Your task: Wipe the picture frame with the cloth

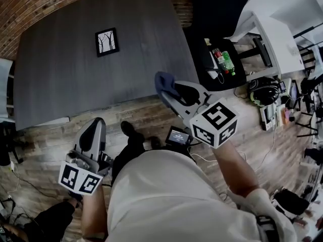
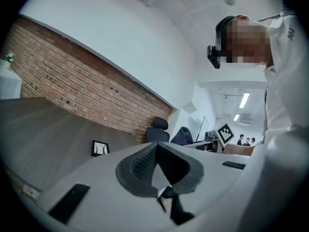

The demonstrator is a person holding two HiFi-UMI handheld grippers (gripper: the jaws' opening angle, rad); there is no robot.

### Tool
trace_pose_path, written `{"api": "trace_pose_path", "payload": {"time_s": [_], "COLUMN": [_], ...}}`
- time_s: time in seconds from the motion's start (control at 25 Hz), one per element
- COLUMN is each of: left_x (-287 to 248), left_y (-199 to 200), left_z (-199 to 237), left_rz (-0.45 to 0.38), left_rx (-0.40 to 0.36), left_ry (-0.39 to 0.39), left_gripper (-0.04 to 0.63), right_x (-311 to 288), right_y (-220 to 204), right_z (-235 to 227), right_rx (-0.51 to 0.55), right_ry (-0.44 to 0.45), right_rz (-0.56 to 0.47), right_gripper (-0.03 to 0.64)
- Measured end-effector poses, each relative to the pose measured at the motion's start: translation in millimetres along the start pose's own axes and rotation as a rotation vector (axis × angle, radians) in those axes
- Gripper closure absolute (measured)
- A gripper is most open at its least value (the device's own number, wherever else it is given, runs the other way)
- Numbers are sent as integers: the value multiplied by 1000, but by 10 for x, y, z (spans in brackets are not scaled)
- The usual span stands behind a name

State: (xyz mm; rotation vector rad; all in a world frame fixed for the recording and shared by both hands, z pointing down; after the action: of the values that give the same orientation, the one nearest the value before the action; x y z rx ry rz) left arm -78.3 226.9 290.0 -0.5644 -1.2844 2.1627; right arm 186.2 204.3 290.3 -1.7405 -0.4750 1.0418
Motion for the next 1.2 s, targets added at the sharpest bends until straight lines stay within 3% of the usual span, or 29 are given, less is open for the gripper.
{"api": "trace_pose_path", "payload": {"time_s": [0.24,0.44,0.8,1.2], "left_x": [342,630,769,1112], "left_y": [-242,-396,-344,-274], "left_z": [-555,-738,-819,-698], "left_rz": [-24,-19,-19,-15], "left_rx": [-1,13,17,26], "left_ry": [48,84,43,62], "left_gripper": [588,588,588,588], "right_x": [466,673,857,685], "right_y": [-208,-286,-252,-135], "right_z": [127,270,454,827], "right_rx": [-88,-99,-116,-98], "right_ry": [80,88,47,73], "right_rz": [-47,-71,-125,-135], "right_gripper": [511,511,512,514]}}
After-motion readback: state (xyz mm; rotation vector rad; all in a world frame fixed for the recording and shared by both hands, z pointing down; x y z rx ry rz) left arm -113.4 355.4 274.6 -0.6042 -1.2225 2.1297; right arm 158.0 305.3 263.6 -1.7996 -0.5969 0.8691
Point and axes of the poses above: the fingertips, and each gripper's own axes: x backward along the fingers, z to its left, y out of its top, the point moved 6 cm from there along x, backward along the fingers, and after that the axes turned 4 degrees about x, right-handed, at the moved point
